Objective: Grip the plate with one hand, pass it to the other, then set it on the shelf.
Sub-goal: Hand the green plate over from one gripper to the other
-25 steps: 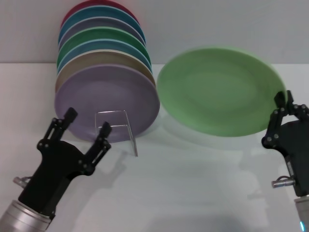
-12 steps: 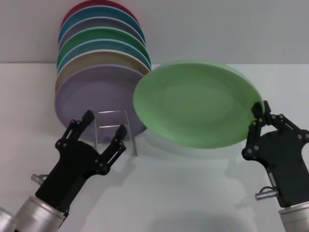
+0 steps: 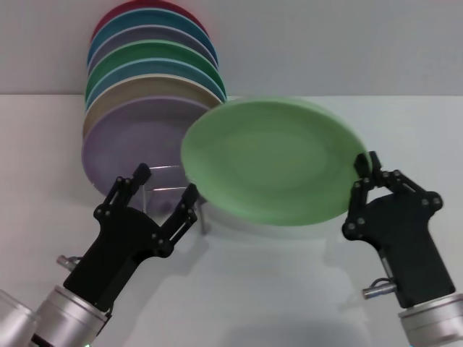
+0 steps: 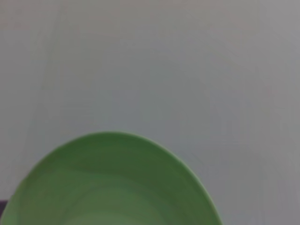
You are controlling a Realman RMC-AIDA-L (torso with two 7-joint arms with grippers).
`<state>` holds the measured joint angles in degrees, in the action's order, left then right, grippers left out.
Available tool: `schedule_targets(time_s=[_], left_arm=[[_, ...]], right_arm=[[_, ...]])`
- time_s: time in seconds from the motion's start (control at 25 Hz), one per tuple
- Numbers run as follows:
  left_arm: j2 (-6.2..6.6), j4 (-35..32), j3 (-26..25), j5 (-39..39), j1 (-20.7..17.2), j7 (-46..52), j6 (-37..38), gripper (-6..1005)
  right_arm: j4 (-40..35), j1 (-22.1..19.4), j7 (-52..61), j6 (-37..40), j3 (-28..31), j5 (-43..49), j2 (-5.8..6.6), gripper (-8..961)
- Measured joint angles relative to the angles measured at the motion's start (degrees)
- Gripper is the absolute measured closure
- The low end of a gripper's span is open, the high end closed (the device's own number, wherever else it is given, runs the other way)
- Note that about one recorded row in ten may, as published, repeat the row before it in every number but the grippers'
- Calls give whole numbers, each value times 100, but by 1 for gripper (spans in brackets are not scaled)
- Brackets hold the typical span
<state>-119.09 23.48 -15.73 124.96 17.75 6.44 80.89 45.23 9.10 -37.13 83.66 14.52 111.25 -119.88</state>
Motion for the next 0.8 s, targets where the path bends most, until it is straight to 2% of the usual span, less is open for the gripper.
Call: schedule_targets(time_s=[0.52, 0.8], left_arm=[[0, 101, -39, -16, 119, 15, -356, 258], [0, 104, -188, -26, 102, 81, -405, 261]], right_arm=[[289, 57, -996, -5, -297, -239, 3, 927], [306, 59, -1050, -11, -328, -240, 22, 927]])
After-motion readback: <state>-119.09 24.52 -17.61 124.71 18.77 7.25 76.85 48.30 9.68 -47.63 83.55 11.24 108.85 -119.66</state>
